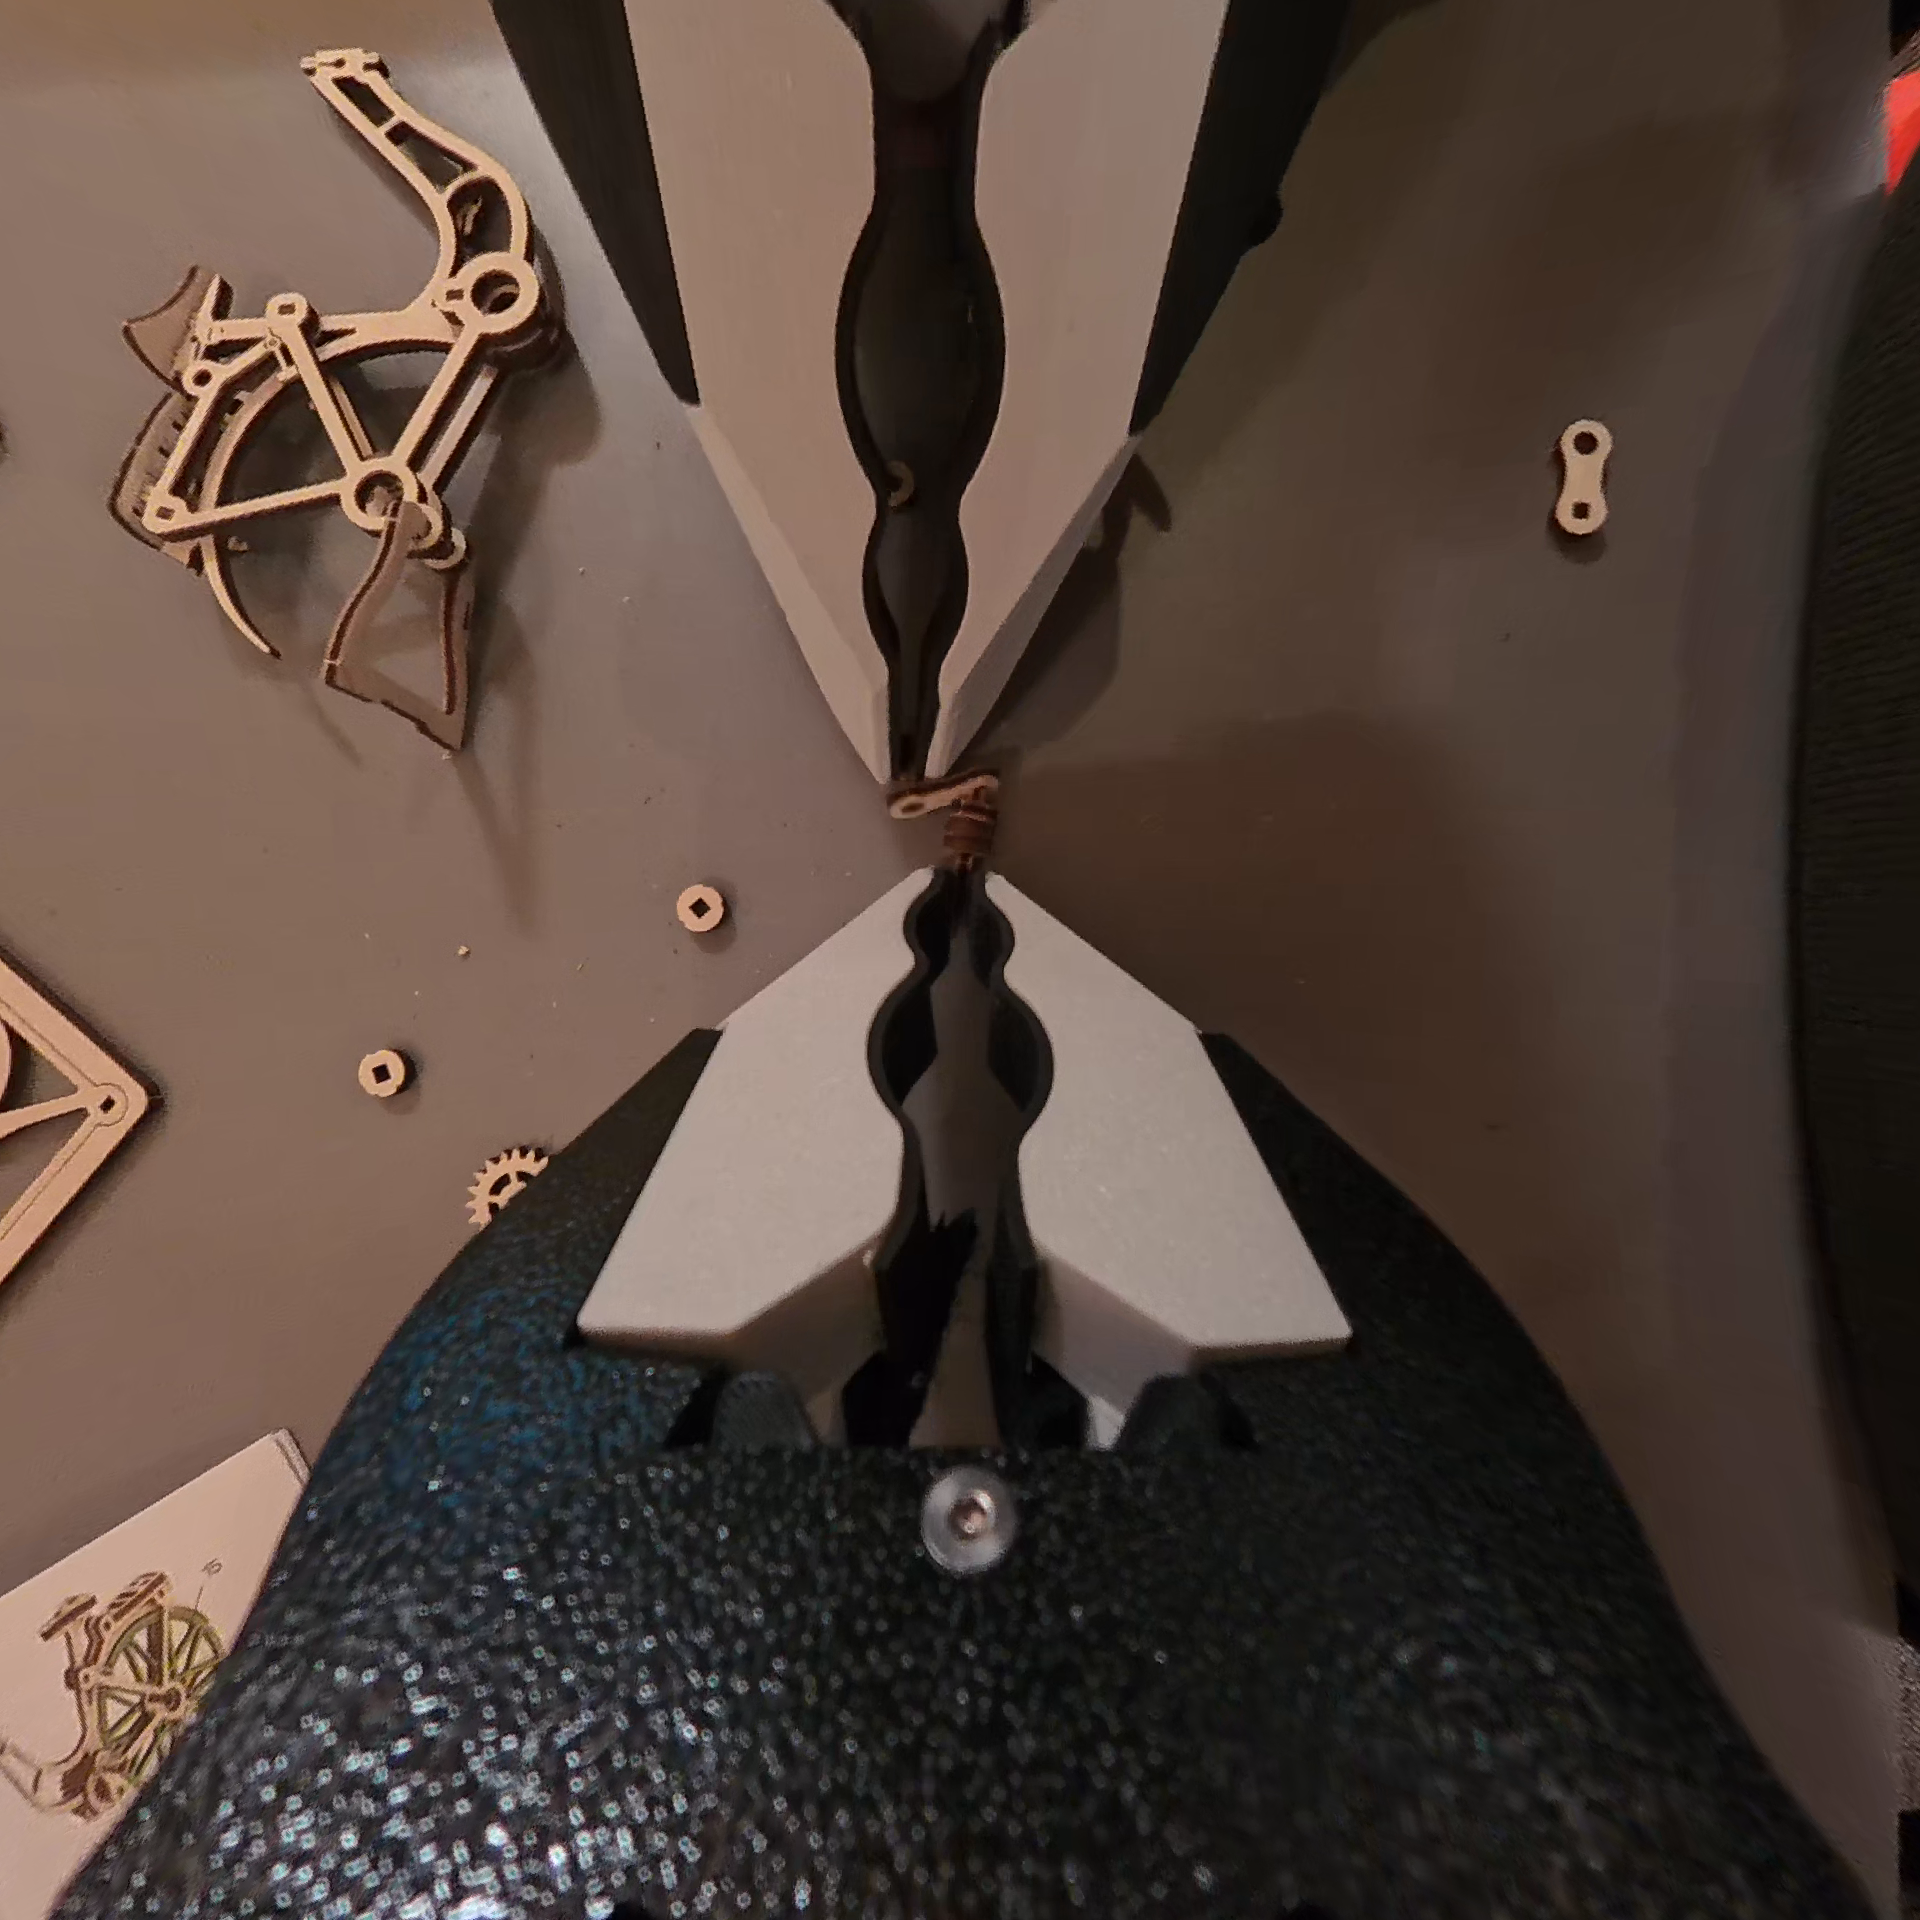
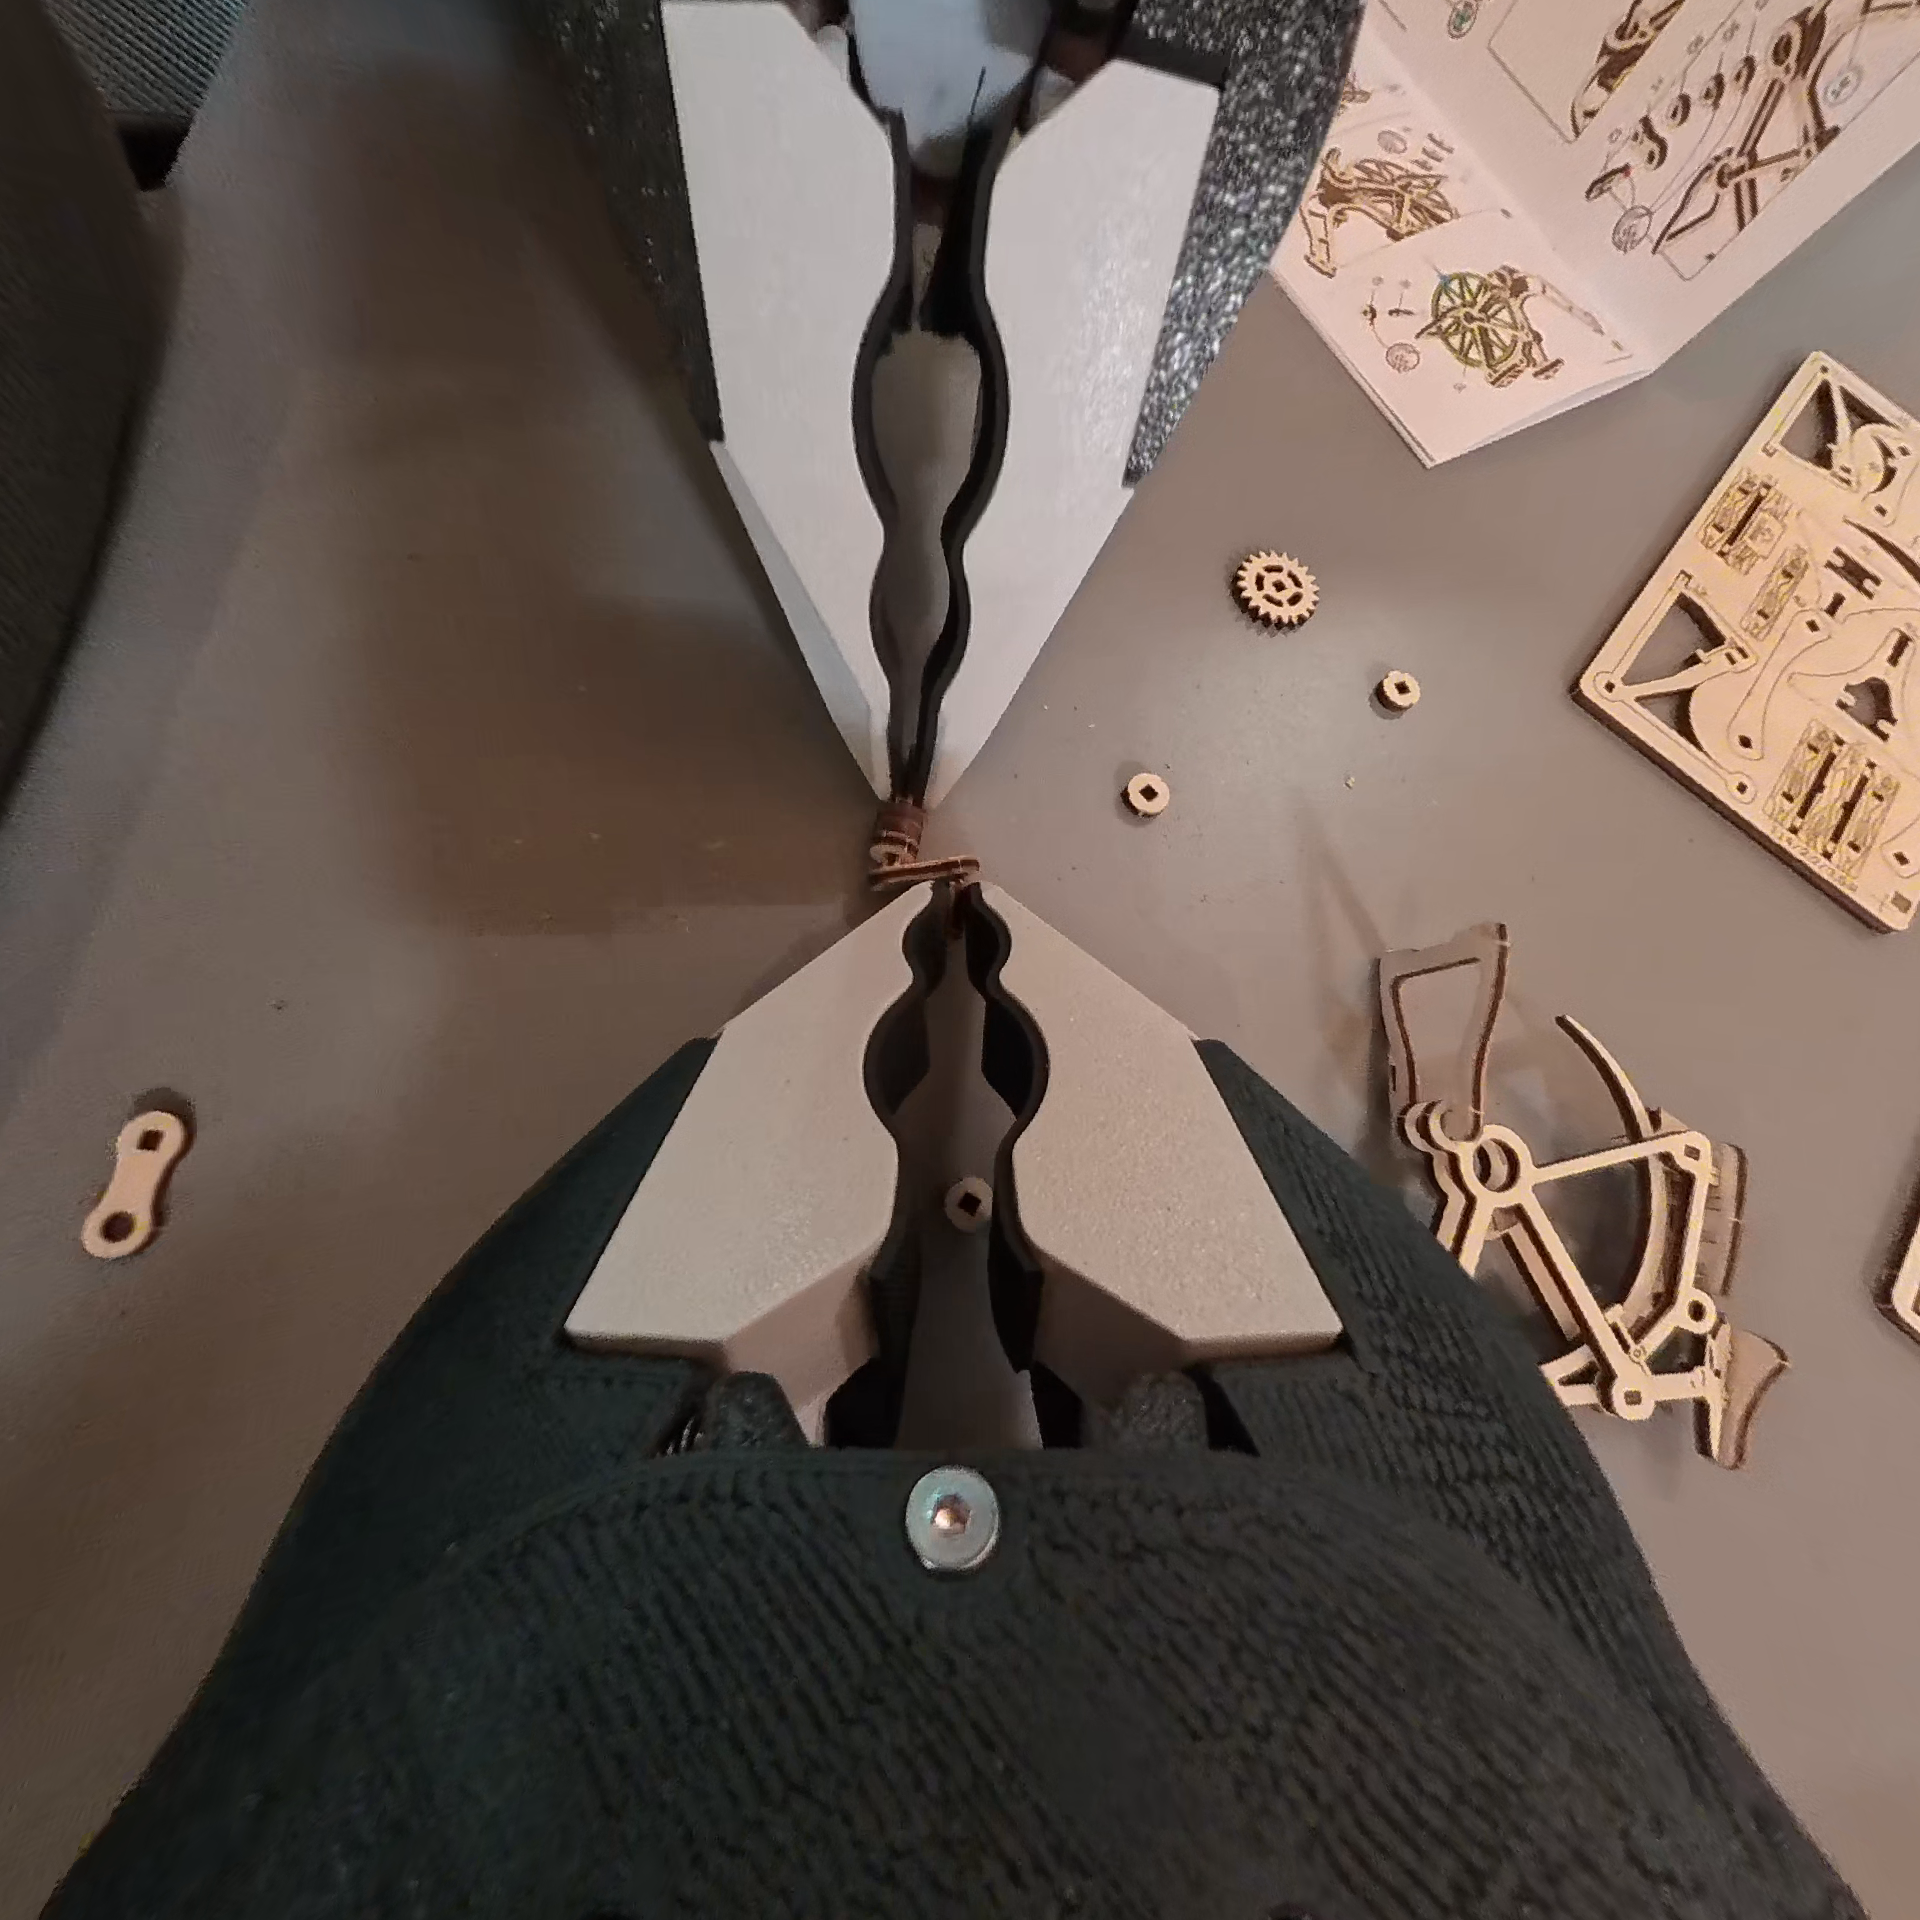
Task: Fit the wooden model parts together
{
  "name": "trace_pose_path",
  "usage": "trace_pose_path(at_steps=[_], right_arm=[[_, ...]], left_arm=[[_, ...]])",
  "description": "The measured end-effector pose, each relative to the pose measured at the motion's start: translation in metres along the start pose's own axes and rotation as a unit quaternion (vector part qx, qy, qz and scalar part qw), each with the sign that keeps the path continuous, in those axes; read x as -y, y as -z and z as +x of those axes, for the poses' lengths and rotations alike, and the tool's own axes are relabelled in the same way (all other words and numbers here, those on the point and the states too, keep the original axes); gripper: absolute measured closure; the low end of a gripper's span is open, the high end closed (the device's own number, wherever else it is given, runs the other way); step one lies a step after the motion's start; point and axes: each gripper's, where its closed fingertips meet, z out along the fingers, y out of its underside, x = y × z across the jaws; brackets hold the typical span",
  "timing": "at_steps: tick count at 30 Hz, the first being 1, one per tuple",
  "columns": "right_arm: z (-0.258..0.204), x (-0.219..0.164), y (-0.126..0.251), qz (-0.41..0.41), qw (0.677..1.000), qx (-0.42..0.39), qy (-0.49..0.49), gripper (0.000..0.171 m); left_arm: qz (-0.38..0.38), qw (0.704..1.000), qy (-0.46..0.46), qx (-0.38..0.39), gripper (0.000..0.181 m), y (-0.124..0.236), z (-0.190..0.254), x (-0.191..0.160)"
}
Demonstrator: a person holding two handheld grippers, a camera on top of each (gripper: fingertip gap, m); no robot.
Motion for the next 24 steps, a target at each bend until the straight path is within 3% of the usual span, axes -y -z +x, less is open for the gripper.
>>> trace_pose_path(at_steps=[8,12,24], right_arm=[[0.001,-0.002,0.002,0.000,1.000,-0.006,-0.014,0.169],[-0.004,0.001,0.011,0.032,0.999,0.027,0.001,0.143],[-0.006,0.002,-0.001,0.021,0.997,0.072,0.035,0.151]], left_arm=[[-0.001,1.000,0.000,0.008,0.181,0.000,0.000,0.000],[0.004,1.000,-0.004,-0.001,0.181,0.000,0.000,0.000],[0.013,1.000,0.000,-0.015,0.181,0.000,0.000,0.000]])
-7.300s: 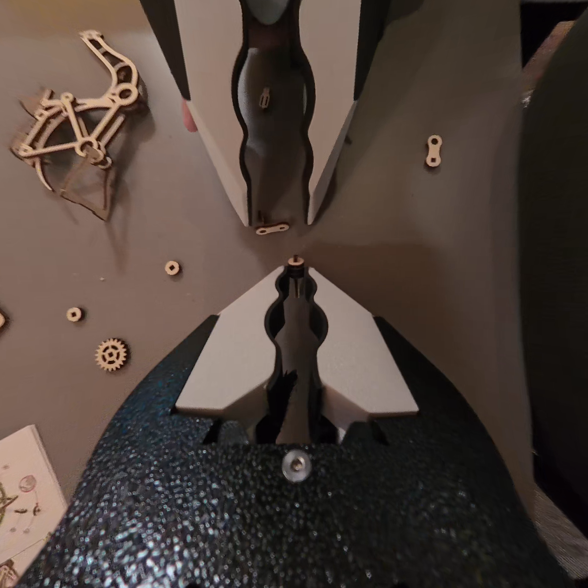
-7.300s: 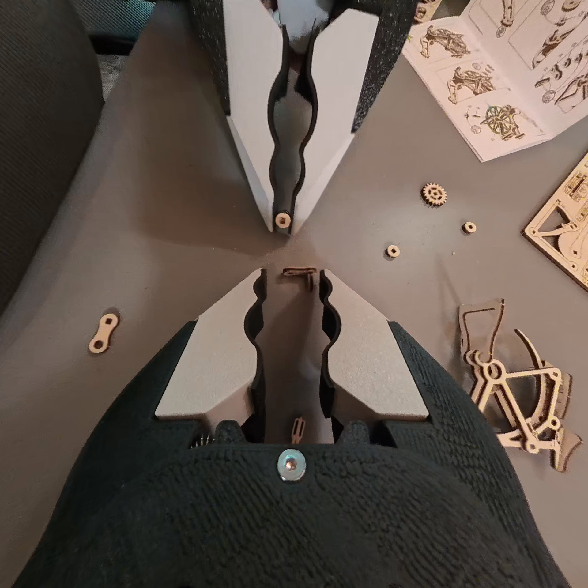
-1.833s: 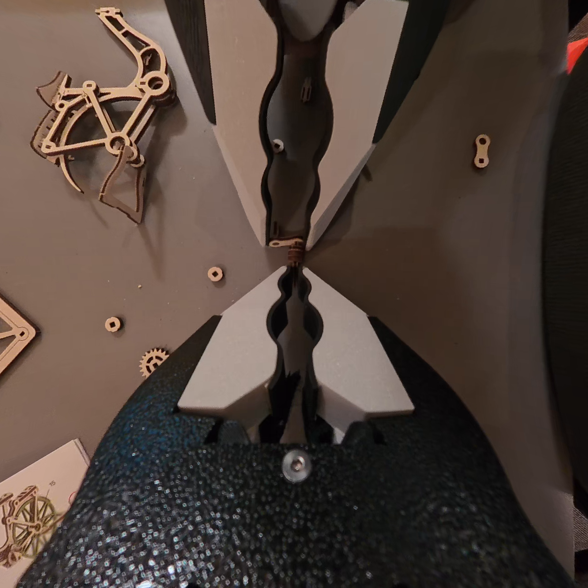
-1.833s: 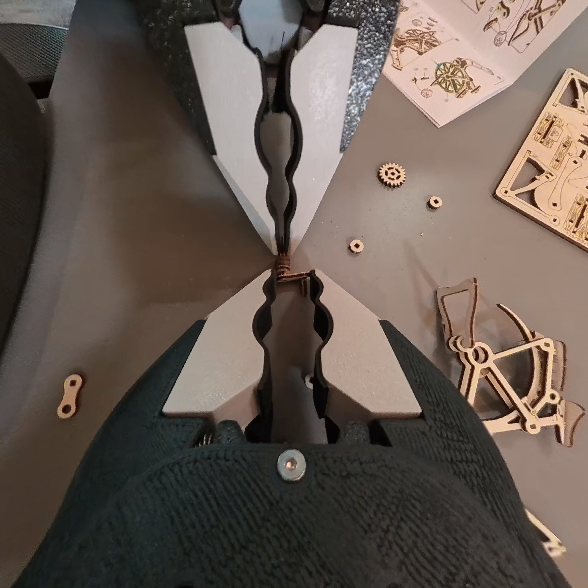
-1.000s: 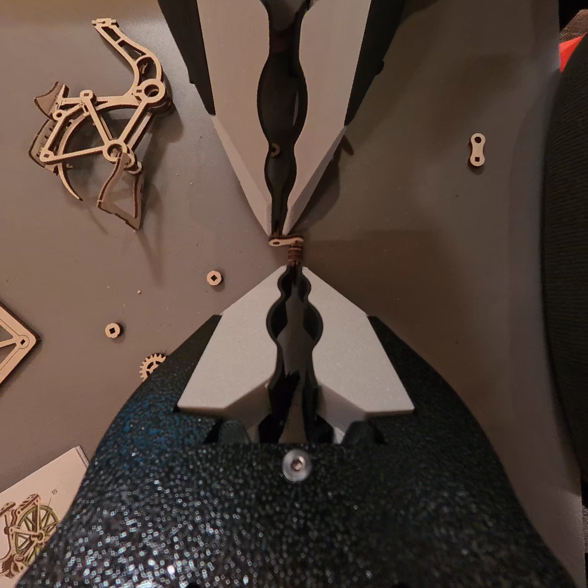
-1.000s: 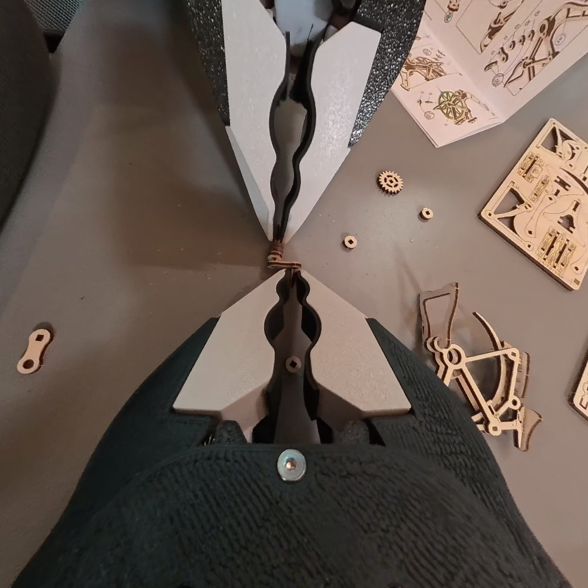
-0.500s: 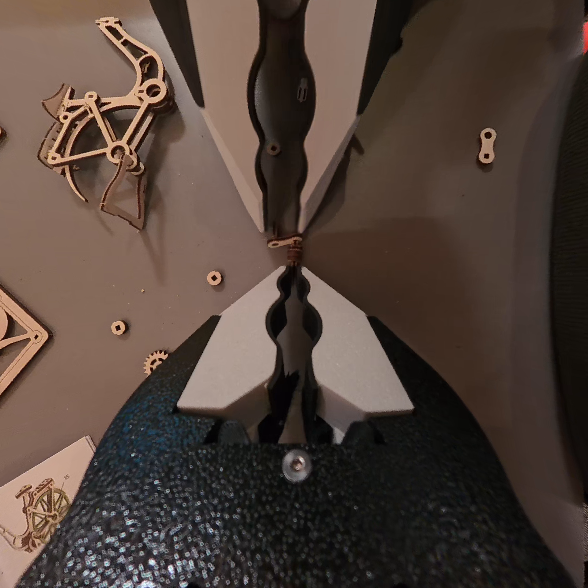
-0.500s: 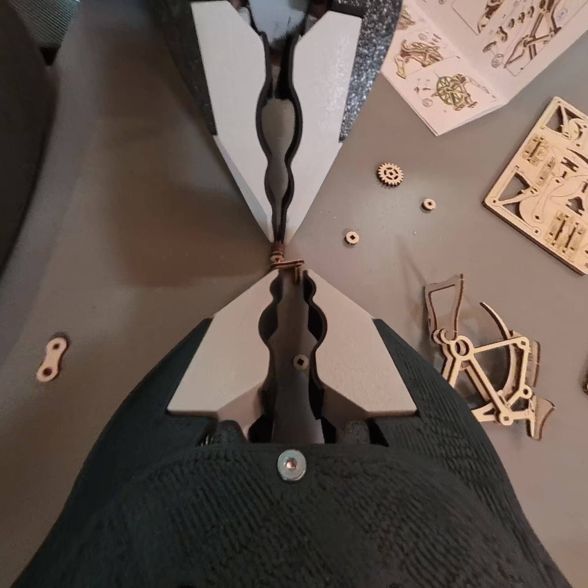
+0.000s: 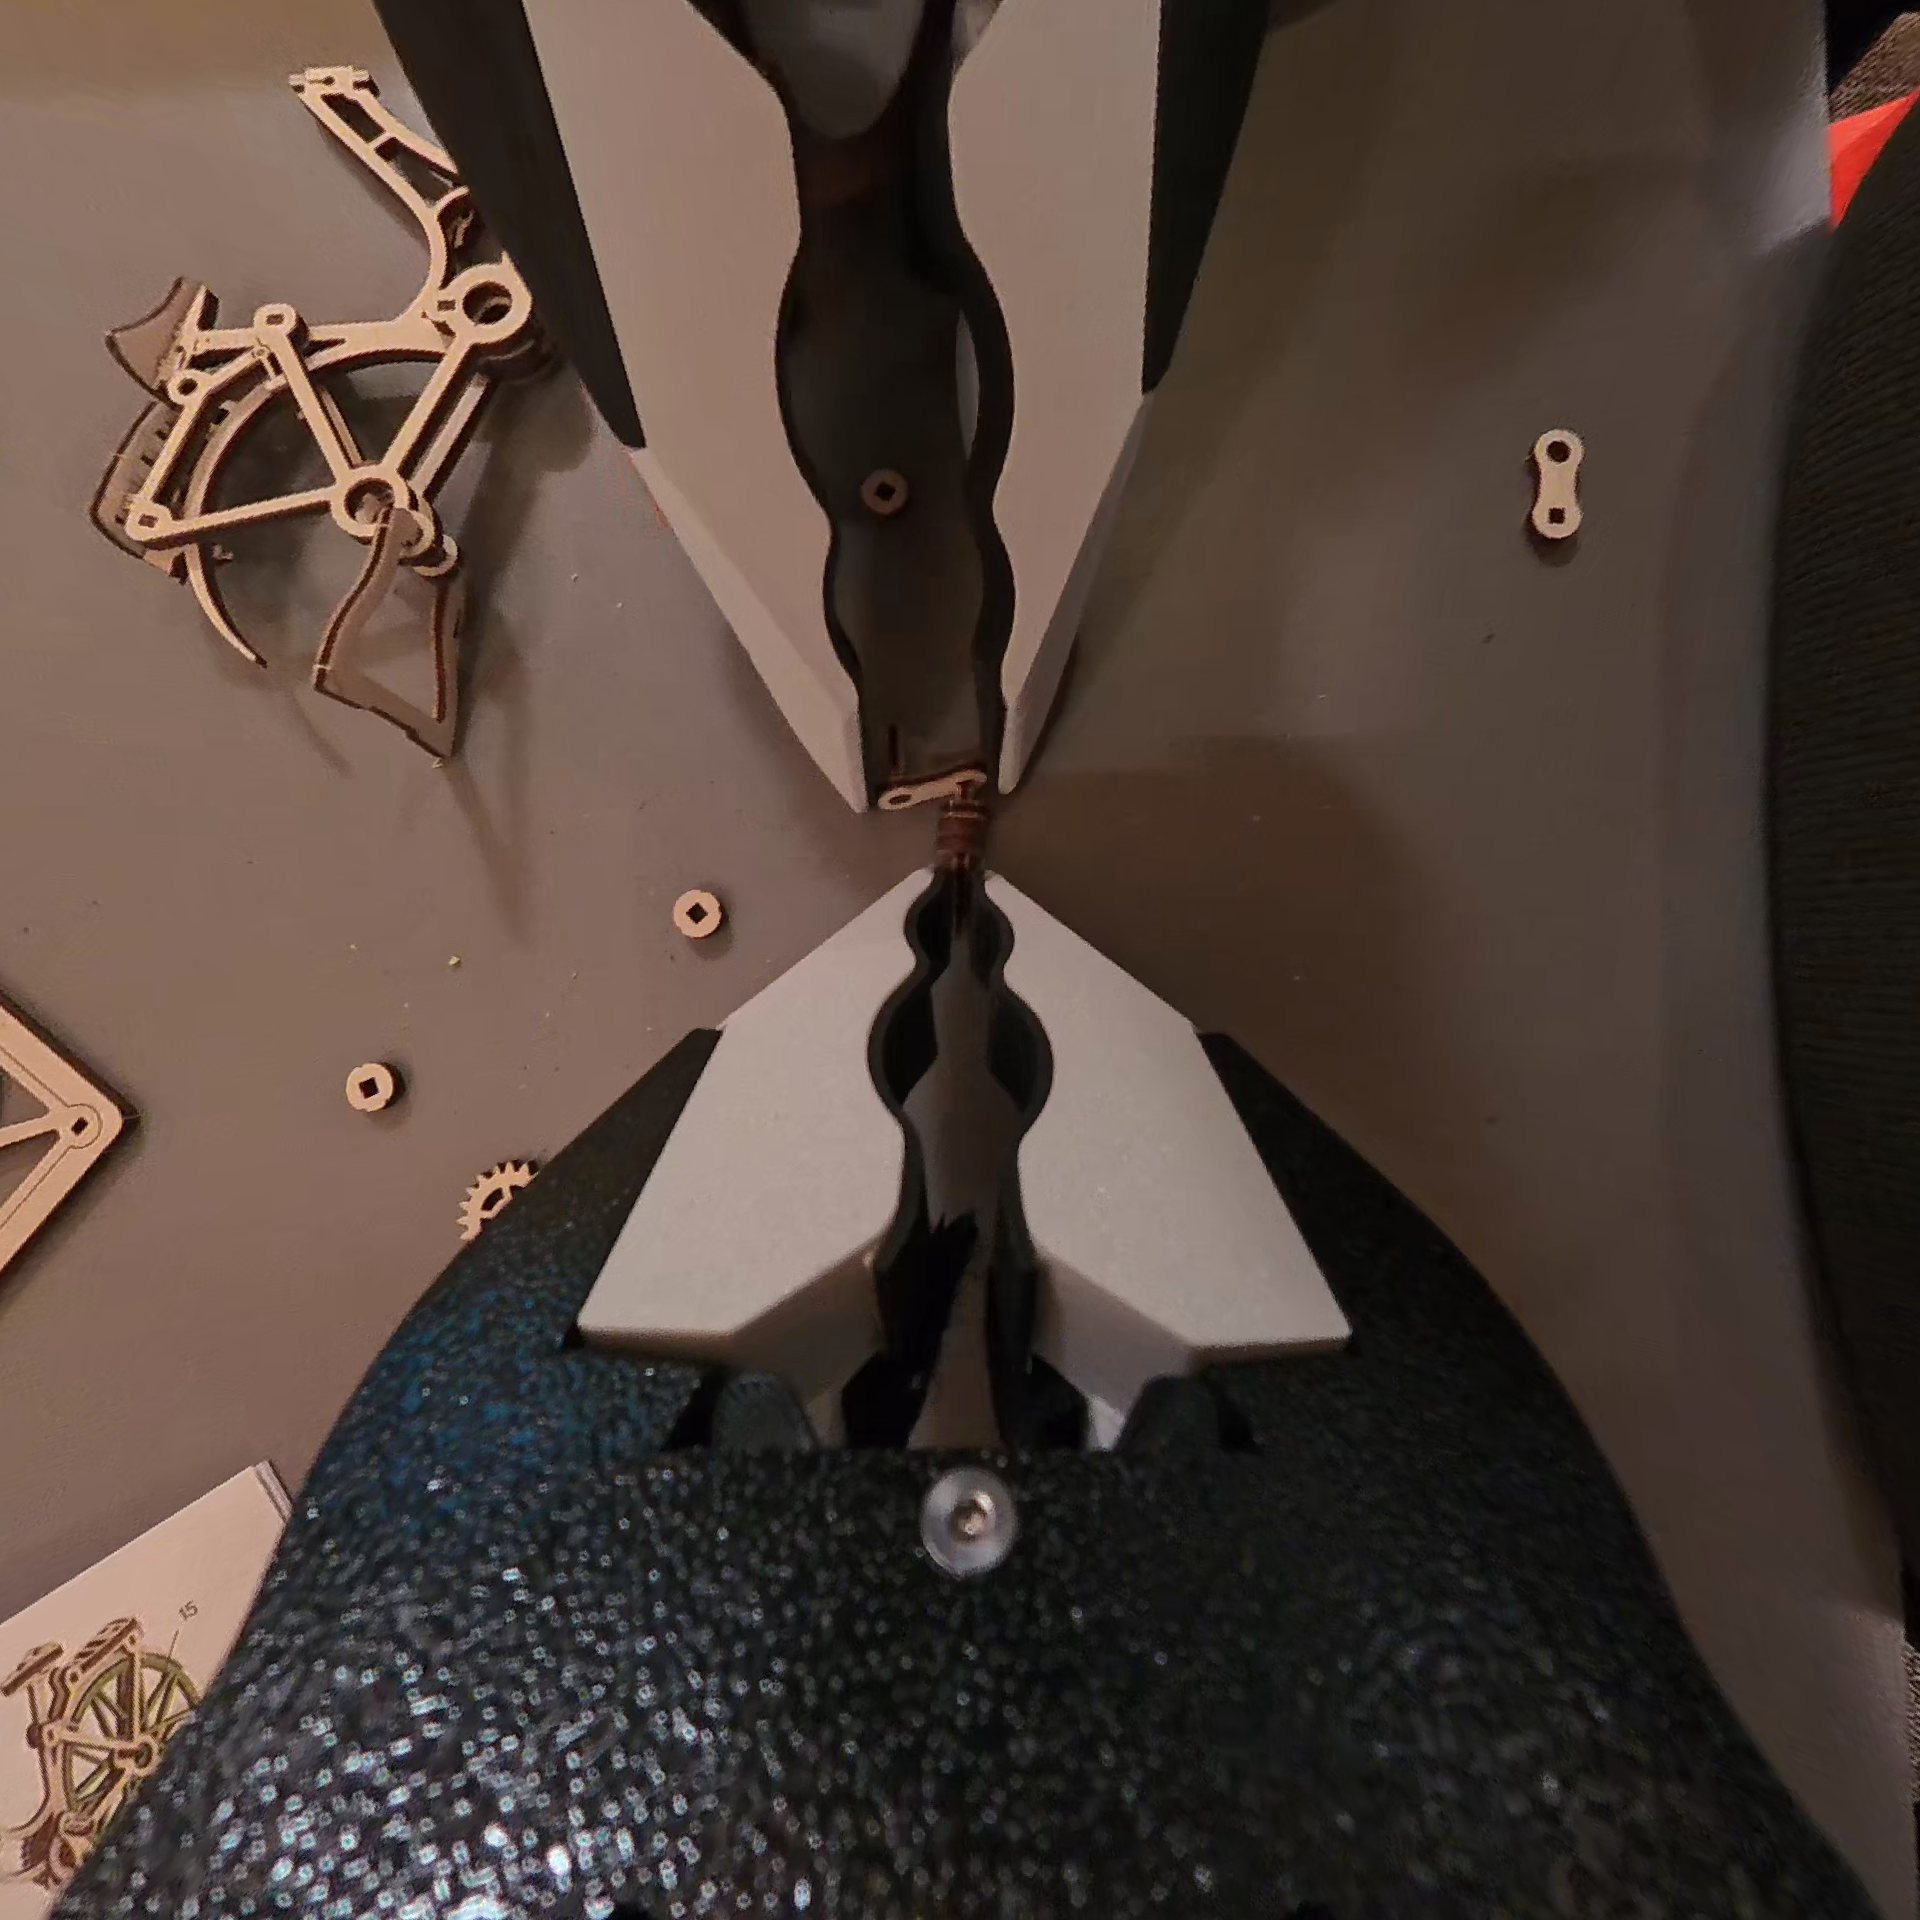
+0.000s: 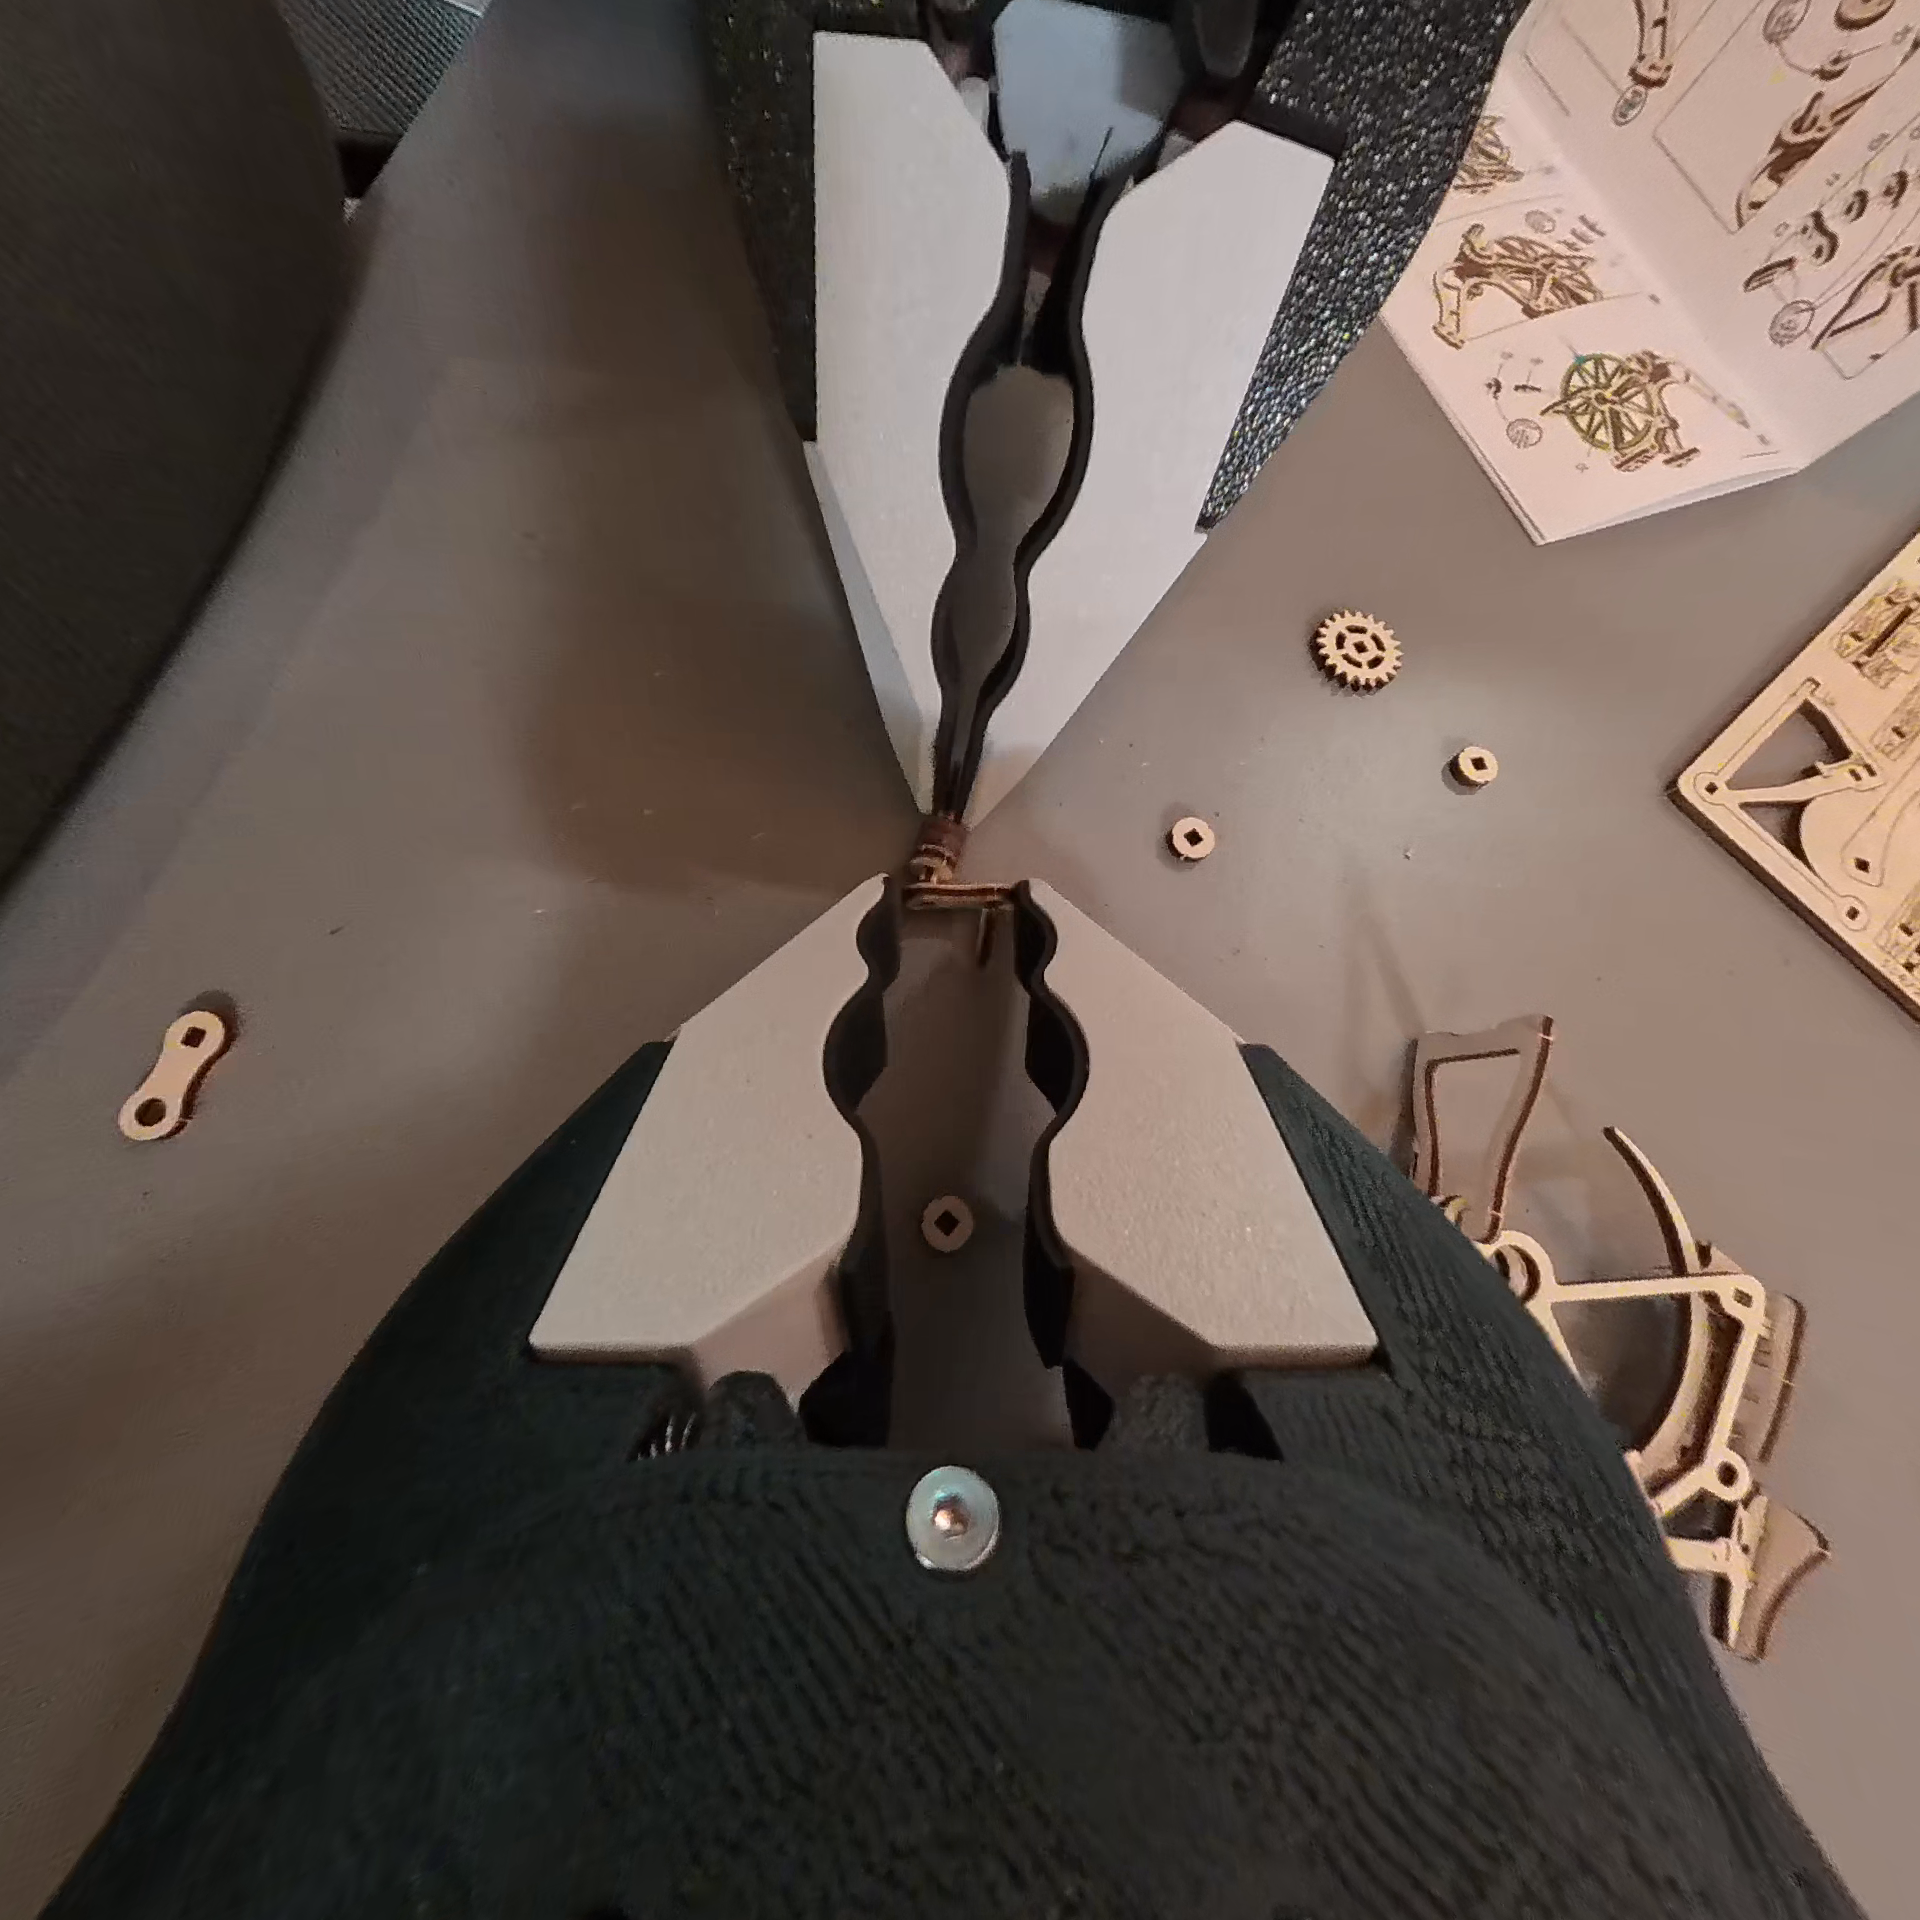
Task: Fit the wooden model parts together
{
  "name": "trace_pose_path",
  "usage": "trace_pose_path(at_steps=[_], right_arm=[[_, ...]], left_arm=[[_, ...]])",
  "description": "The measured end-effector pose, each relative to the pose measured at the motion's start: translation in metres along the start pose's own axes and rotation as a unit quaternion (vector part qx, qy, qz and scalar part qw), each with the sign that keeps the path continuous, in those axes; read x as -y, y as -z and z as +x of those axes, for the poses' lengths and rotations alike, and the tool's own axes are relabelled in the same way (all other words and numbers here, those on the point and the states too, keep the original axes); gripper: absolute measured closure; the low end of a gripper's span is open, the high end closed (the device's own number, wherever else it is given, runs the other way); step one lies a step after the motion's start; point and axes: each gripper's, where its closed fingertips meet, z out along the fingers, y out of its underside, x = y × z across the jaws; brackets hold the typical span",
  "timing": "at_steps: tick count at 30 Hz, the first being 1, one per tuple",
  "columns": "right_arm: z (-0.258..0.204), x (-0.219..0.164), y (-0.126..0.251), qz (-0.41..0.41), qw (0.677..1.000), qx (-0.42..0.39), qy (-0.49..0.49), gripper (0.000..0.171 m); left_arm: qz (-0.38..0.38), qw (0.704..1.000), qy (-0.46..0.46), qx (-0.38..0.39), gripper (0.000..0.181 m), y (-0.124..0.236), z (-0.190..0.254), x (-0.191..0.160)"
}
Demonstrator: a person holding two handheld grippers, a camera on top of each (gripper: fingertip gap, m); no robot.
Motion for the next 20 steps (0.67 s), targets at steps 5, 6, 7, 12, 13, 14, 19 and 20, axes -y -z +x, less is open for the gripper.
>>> trace_pose_path(at_steps=[5,6,7,12,13,14,19,20], right_arm=[[0.0004,0.0001,-0.0004,-0.003,1.000,-0.016,-0.014,0.151],[0.0005,0.0001,-0.0004,-0.004,1.000,-0.024,-0.017,0.151],[0.0006,0.0002,-0.0005,-0.005,0.999,-0.033,-0.021,0.151],[0.0015,0.0000,-0.0005,-0.012,0.996,-0.076,-0.049,0.152],[0.0018,0.0002,-0.0008,-0.013,0.995,-0.081,-0.057,0.152],[0.0023,0.0005,-0.0013,-0.014,0.994,-0.084,-0.065,0.152],[0.0036,0.0020,-0.0033,-0.013,0.993,-0.084,-0.082,0.152],[0.0037,0.0020,-0.0034,-0.013,0.993,-0.082,-0.079,0.152]], left_arm=[[-0.005,1.000,0.006,0.009,0.181,0.0000,0.0000,-0.0002],[-0.007,1.000,0.005,0.012,0.181,0.0001,0.0001,-0.0003],[-0.009,1.000,0.005,0.016,0.181,0.0002,0.0000,-0.0004],[-0.013,0.999,0.015,0.026,0.181,0.0004,-0.0004,-0.0007],[-0.017,0.999,0.013,0.029,0.181,0.0007,-0.0004,-0.0012],[-0.023,0.999,0.006,0.033,0.181,0.0011,-0.0004,-0.0017],[-0.028,0.999,-0.020,0.019,0.181,0.0024,-0.0012,-0.0034],[-0.026,0.999,-0.018,0.008,0.181,0.0024,-0.0011,-0.0035]])
